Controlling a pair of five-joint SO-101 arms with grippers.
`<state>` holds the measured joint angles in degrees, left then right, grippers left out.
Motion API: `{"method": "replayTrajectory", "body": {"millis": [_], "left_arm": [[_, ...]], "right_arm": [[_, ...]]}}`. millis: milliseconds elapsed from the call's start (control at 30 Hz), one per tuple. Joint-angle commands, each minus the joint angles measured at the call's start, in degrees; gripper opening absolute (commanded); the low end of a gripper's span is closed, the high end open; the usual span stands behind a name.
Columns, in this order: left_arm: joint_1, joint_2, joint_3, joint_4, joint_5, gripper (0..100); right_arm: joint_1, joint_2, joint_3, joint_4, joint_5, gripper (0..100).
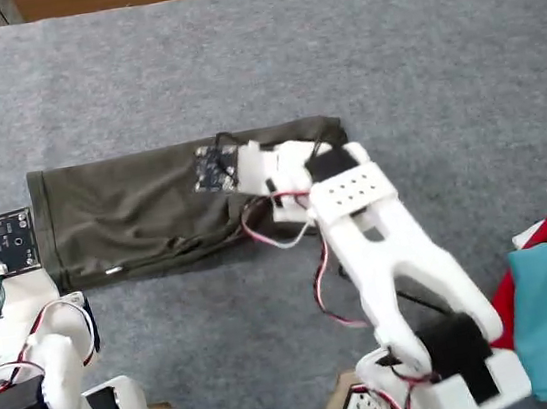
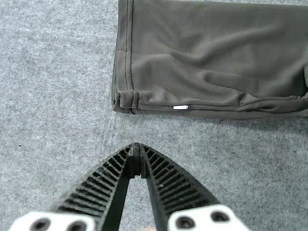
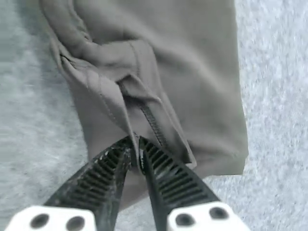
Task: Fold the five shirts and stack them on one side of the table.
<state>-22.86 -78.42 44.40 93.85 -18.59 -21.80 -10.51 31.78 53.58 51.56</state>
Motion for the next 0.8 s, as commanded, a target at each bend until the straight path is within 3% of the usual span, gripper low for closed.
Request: {"method": "replayTrajectory", "body": {"millis": [0, 133, 300, 433, 667, 767], "left_arm": [[0.26, -0.31, -2.46, 0.35, 0.00, 2], [0.26, -0.31, -2.46, 0.35, -0.09, 2], [0.26, -0.31, -2.46, 0.35, -0.09, 2], [0.26, -0.31, -2.46, 0.35, 0.00, 2], [0.79, -0.31, -3.16, -0.44, 1.58, 2], [1.23, 0.57, -6.24, -3.96, 4.75, 2]], "right_arm": [[1.36, 3.12, -5.93, -1.05, 0.44, 2.6], [0.31, 5.41, -7.34, -0.97, 0.53, 3.8], [-0.31, 6.55, -7.69, 0.70, 3.52, 18.8], [0.92, 6.46, -8.75, 0.62, 3.52, 25.2], [2.51, 6.37, -19.03, 13.36, 3.25, 24.6], [3.30, 6.37, -21.58, 18.02, 2.37, 15.7]]}}
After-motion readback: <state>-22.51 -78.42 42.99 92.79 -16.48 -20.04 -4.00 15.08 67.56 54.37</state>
